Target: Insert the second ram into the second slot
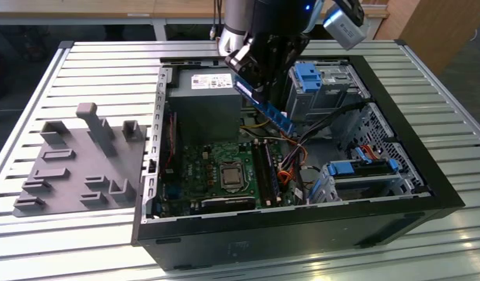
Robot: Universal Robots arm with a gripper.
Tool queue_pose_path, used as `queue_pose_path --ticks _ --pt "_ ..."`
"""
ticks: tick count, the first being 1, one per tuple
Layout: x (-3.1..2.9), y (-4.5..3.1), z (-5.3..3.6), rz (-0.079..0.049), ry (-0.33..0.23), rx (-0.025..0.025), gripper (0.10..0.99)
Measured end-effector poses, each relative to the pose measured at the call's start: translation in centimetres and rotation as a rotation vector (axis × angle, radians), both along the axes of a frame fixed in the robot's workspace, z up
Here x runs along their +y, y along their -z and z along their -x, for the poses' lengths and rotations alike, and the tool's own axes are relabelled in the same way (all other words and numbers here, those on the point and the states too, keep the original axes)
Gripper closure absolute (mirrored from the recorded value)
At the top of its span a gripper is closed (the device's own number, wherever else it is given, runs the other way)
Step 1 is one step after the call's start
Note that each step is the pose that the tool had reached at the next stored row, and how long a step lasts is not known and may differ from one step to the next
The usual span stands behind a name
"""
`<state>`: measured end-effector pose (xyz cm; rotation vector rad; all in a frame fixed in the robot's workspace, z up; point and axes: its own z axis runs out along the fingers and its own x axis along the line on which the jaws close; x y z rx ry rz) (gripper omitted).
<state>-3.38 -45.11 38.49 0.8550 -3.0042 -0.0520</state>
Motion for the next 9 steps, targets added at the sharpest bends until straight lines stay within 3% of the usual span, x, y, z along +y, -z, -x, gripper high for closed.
queue_pose_path --ticks 9 --pt "0.00 0.00 0.00 0.000 0.071 0.0000 0.973"
